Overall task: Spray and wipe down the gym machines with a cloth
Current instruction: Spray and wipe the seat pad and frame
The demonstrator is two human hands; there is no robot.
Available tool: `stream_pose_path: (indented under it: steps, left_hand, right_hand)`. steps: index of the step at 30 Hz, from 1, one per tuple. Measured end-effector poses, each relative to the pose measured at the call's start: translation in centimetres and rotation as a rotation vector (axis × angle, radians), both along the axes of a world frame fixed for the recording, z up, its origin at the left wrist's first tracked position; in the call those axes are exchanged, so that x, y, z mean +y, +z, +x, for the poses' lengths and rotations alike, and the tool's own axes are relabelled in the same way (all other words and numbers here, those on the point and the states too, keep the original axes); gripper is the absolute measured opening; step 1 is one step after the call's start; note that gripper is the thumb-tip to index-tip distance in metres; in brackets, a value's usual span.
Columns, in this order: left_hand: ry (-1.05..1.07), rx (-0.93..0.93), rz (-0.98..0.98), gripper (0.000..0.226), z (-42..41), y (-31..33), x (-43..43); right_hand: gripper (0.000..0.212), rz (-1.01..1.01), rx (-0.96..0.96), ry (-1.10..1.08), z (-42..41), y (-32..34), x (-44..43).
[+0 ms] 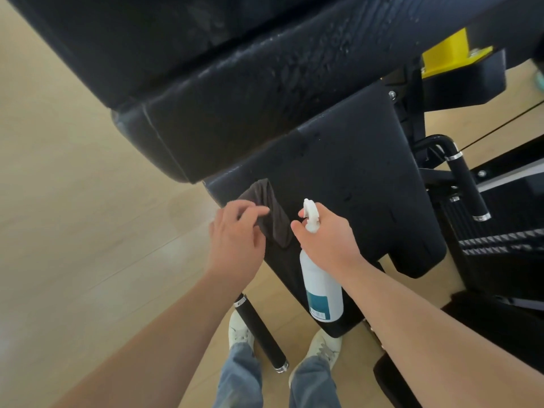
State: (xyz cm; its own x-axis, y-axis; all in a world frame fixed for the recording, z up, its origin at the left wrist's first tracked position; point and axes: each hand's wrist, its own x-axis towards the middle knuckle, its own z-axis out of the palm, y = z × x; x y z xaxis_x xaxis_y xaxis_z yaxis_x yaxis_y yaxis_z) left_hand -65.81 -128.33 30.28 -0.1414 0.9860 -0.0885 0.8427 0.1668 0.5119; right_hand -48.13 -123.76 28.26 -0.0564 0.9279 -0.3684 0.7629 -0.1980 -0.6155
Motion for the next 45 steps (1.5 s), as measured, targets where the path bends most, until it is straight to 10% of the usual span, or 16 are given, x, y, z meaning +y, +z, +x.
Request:
stream_pose_path:
  steps: [10,21,27,32,38,45]
  left_hand:
    - [-0.334,0.503,-0.26,0.06,1.4,-2.2,2.3]
    - [0.131,-0.374,-0.17,0.017,0.7,0.8,5.4]
    - [0.169,-0.081,-0.15,0.042,-0.5,-0.1,5.0]
    - [-0.313,0.267,-0.034,0.02,0.3,0.1,2.8]
    - [-0.305,0.46,-0.296,0.077,1.2,-1.3,2.4]
    - [-0.352,0.188,-0.039,0.022,0.3,-0.8,2.7]
  right_hand:
    - [0.017,0.008,0.042,-0.053,0.1,-0.6,-0.5]
    - [0.011,-0.07,0.187,-0.226,2.0,0.9,-0.4]
    - [0.013,-0.028,0.063,-0.2,2.5,0.3,-0.1]
    - [0.014,-0.036,0.058,-0.182,2.5,-0.9,-0.5]
    - [0.016,-0.036,0.063,-0.175,2.3,-1.7,-0.8]
    - [0.016,-0.064,0.066,-0.196,2.4,-1.3,-0.9]
